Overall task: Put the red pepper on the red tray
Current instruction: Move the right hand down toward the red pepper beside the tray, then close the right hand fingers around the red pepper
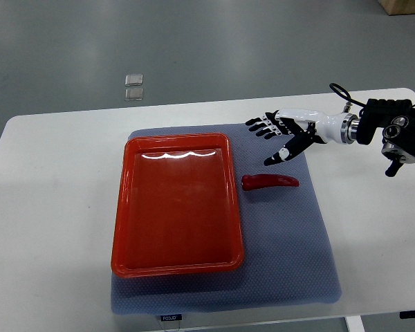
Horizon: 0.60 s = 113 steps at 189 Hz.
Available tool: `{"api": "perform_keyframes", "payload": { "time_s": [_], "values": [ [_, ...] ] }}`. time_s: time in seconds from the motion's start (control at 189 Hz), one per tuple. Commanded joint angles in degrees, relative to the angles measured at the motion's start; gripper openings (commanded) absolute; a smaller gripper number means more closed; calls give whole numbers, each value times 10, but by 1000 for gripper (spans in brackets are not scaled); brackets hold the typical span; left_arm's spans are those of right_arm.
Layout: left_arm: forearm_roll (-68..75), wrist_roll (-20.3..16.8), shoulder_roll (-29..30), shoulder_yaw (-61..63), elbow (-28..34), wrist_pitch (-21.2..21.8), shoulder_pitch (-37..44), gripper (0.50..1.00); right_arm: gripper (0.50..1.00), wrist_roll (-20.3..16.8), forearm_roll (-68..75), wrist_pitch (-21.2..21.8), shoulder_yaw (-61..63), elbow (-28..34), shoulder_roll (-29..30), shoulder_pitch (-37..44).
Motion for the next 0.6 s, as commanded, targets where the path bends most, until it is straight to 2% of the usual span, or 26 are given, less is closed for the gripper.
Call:
{"api": "perform_keyframes", "payload": {
  "time_s": [0.0,0.159,0.593],
  "values": [
    [0,0,0,0,1,0,0,1000,907,2,-37,-26,-9,19,-2,-11],
    [0,0,0,0,1,-1,3,1000,905,4,-96,-62,-12,31,-2,-29],
    [0,0,0,0,1,-1,4,1000,903,3,-100,-81,-11,31,5,-54]
  ]
}}
